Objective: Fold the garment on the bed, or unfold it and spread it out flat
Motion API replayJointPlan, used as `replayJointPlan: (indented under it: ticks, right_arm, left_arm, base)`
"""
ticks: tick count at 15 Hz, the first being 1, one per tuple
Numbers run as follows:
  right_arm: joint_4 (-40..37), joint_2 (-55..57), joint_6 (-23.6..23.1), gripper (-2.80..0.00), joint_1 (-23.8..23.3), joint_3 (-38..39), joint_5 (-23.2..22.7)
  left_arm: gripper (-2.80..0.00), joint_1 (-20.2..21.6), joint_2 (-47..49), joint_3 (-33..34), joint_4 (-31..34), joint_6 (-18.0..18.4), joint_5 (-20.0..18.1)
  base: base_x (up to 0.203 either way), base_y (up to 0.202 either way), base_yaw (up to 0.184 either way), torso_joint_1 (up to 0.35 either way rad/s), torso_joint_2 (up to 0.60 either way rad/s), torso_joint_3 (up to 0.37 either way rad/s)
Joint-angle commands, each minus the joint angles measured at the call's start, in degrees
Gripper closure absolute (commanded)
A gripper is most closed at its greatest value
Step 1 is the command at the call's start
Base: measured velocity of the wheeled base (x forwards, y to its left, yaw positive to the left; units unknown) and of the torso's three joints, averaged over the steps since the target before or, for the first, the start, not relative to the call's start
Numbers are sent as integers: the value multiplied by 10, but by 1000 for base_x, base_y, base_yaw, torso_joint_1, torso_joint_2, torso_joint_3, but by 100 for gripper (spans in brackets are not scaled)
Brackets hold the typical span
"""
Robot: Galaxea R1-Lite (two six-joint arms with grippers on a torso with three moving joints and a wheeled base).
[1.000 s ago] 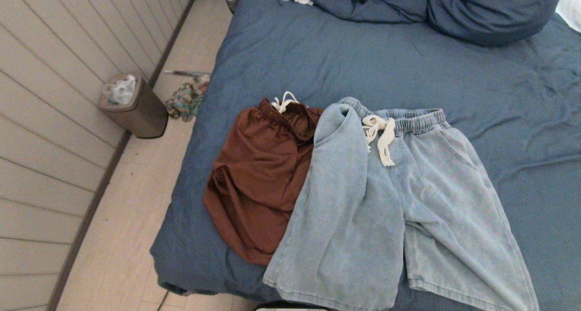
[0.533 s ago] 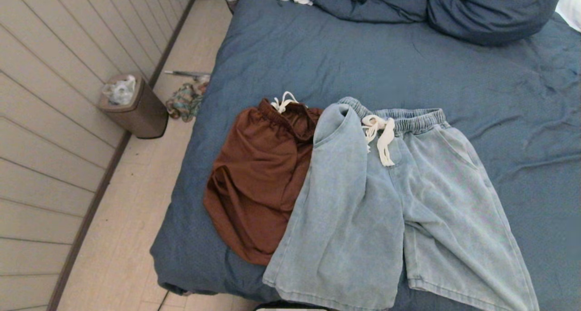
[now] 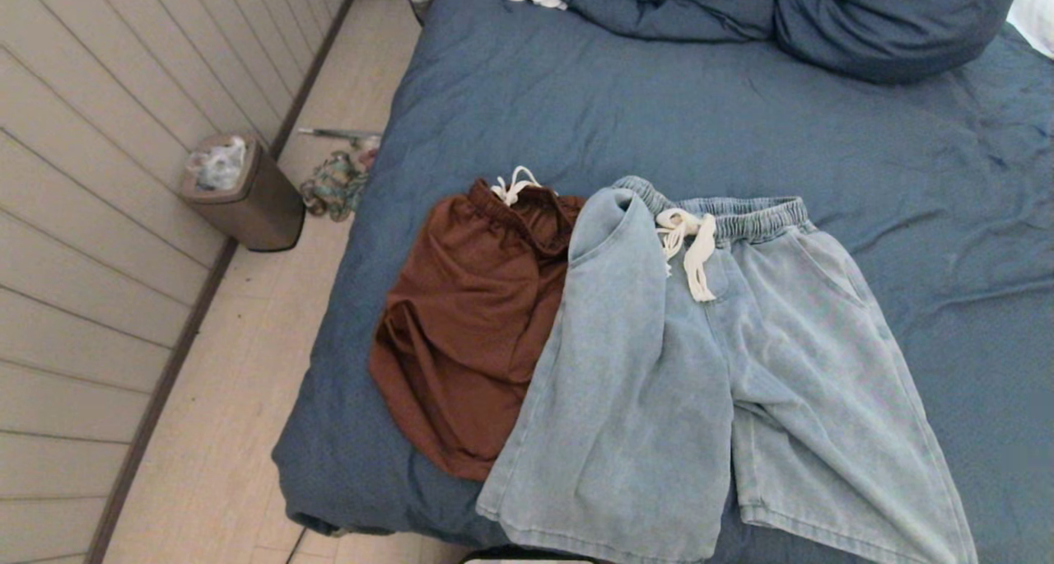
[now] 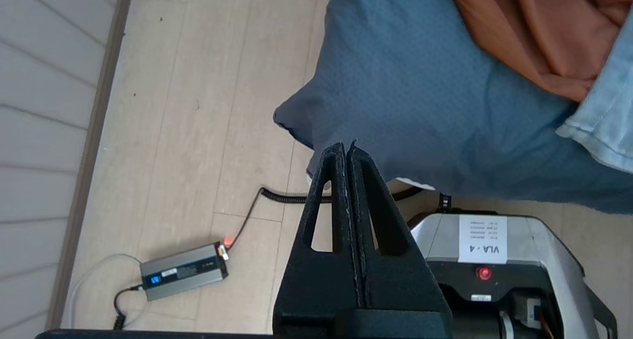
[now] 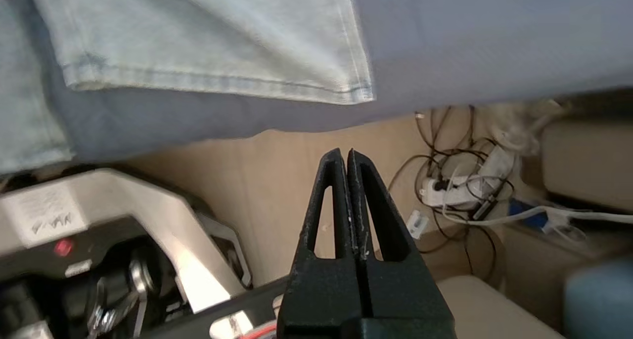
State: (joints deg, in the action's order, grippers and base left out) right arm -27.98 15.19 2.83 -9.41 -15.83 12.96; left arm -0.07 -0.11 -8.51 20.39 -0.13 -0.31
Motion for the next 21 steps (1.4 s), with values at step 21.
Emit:
replayJointPlan:
  ticks: [21]
  right_arm:
    - [284,-157,-23,0,90,159,-134]
  left_arm:
    - [0,0,1,87,-191,14,1]
  base:
    - [0,0,0,0,0,0]
